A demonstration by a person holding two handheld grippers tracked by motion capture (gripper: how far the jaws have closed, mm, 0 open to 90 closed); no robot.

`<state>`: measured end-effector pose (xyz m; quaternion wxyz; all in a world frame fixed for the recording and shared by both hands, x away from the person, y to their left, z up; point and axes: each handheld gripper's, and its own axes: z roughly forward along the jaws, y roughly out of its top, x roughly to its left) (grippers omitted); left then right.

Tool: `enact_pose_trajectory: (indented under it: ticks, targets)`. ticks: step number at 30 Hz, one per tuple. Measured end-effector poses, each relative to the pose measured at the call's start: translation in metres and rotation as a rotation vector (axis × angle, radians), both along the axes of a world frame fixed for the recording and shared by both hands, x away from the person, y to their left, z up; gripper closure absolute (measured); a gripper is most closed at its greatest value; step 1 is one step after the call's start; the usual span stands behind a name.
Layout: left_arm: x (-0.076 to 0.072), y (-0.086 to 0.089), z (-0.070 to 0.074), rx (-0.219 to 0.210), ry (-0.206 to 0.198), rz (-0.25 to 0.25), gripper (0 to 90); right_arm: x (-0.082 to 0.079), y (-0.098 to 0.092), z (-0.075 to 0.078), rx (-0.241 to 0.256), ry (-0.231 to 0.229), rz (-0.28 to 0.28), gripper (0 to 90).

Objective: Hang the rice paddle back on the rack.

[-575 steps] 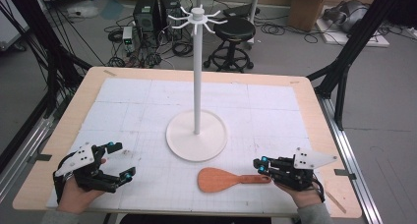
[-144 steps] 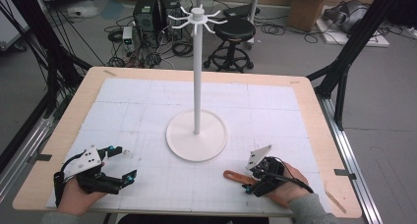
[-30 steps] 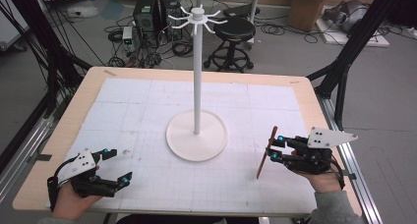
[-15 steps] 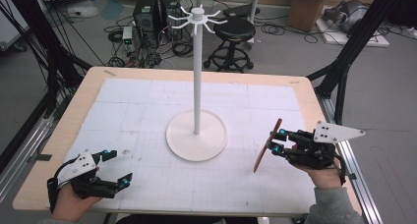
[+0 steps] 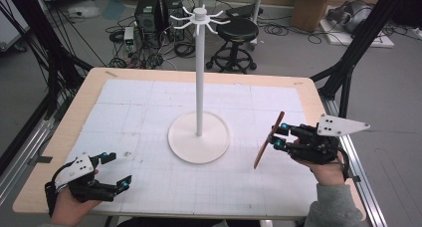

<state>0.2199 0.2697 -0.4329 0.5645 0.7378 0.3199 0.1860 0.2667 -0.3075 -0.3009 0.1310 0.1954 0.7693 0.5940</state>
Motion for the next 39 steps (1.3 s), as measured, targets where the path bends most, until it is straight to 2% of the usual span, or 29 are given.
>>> enact_pose_trajectory:
  ticks: [9, 10, 12, 15, 19, 25, 27, 39]
  targets:
    - [-0.001, 0.0, 0.003, -0.027, -0.023, -0.003, 3.4, -0.001, 0.005, 0.01, -0.028, -0.027, -0.009, 64.3]
    - [0.0, 0.0, 0.004, -0.028, -0.028, -0.003, 3.4, 0.0, 0.007, 0.009, -0.029, -0.019, -0.011, 64.3]
    - [0.001, 0.0, 0.004, -0.026, -0.033, -0.004, 3.4, 0.002, 0.009, 0.008, -0.044, -0.014, -0.004, 64.3]
    - [0.001, 0.0, 0.004, -0.037, -0.034, -0.006, 3.4, 0.004, 0.013, 0.009, -0.078, -0.034, -0.008, 64.3]
    - [0.001, 0.002, 0.006, -0.051, -0.045, -0.008, 3.4, 0.006, 0.016, 0.014, -0.076, -0.042, 0.004, 64.3]
    - [0.002, 0.0, 0.006, -0.058, -0.063, -0.022, 3.4, 0.011, 0.023, 0.03, -0.088, -0.066, 0.018, 64.3]
    - [0.003, -0.001, 0.006, -0.057, -0.064, -0.024, 3.4, 0.013, 0.026, 0.035, -0.083, -0.06, 0.025, 64.3]
    - [0.003, -0.001, 0.006, -0.058, -0.052, -0.026, 3.4, 0.034, 0.042, 0.061, -0.084, -0.064, 0.039, 64.3]
